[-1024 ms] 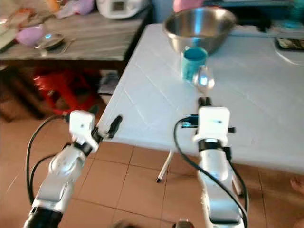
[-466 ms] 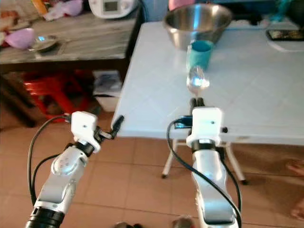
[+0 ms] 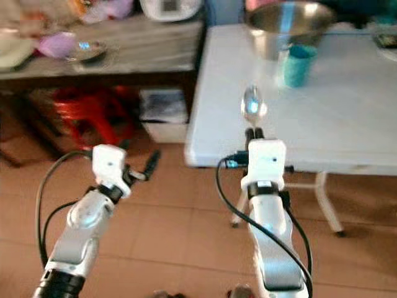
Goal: Setting the table
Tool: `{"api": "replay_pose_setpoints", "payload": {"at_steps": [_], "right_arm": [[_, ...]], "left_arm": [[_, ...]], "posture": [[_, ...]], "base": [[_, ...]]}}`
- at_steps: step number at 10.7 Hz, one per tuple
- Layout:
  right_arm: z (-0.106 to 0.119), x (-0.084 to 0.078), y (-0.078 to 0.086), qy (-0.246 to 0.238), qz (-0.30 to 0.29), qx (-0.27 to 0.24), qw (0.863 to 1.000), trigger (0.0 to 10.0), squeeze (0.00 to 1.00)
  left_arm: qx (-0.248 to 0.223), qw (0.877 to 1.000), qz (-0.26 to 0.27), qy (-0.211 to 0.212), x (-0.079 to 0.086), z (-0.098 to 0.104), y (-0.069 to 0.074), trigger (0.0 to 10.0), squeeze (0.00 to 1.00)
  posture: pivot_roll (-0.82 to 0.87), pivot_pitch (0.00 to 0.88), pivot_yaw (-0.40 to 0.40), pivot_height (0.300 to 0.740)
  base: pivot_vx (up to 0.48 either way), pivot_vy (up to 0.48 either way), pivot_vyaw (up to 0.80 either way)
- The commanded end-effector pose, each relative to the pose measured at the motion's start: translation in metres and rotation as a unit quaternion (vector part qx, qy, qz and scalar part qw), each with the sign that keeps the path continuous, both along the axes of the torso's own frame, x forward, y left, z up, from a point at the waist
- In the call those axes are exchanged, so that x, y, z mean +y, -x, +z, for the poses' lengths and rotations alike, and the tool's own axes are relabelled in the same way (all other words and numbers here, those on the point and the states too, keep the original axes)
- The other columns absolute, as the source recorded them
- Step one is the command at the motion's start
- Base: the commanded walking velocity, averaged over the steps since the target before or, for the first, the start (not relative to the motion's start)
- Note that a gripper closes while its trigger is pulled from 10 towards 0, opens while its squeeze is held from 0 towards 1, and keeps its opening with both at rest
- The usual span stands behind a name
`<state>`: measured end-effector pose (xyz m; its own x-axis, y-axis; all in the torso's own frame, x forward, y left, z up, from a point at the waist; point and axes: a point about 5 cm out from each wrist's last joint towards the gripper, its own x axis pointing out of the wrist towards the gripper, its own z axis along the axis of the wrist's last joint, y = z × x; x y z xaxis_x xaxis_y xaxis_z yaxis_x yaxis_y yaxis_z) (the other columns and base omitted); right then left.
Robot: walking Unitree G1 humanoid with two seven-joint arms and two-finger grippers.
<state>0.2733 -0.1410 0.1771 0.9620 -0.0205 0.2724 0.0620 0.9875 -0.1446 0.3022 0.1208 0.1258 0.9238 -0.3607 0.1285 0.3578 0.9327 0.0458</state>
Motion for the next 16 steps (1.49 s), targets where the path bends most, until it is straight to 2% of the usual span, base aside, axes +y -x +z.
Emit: {"api": "replay_pose_setpoints", "payload": {"at_steps": [1, 12, 14, 15, 16], "right_arm": [[0.0006, -0.0037, 0.0008, -0.001, -0.008, -0.003, 1.000, 10.0, 0.00], [0.0008, -0.0055, 0.0008, 0.001, -0.011, -0.011, 1.000, 10.0, 0.00], [0.0013, -0.0069, 0.0005, 0.006, -0.009, -0.012, 1.000, 10.0, 0.00], [0.0010, -0.0071, 0.0013, 0.009, -0.007, -0.012, 1.000, 10.0, 0.00], [0.0008, -0.0075, 0.0016, 0.010, -0.007, -0.011, 1.000, 10.0, 0.00]], "left_arm": [[0.002, 1.000, -0.006, -0.002, -0.0032, -0.0011, 0.0010, 10.0, 0.00], [0.002, 1.000, -0.008, 0.000, -0.0086, -0.0005, -0.0003, 10.0, 0.00], [-0.004, 1.000, -0.020, 0.008, -0.0080, 0.0013, 0.0013, 10.0, 0.00], [-0.005, 1.000, -0.012, 0.027, -0.0029, 0.0041, 0.0003, 10.0, 0.00], [-0.007, 1.000, -0.010, 0.025, -0.0016, 0.0052, -0.0002, 10.0, 0.00]], "posture": [[-0.14, 0.139, 0.145, 0.740], [-0.15, 0.142, 0.147, 0.740], [-0.15, 0.144, 0.142, 0.740], [-0.15, 0.146, 0.139, 0.740], [-0.15, 0.146, 0.138, 0.740]], "base": [[0.000, 0.371, 0.00], [0.000, 0.375, 0.00], [0.000, 0.000, 0.00], [0.330, 0.000, 0.00], [0.431, 0.000, 0.00]]}}
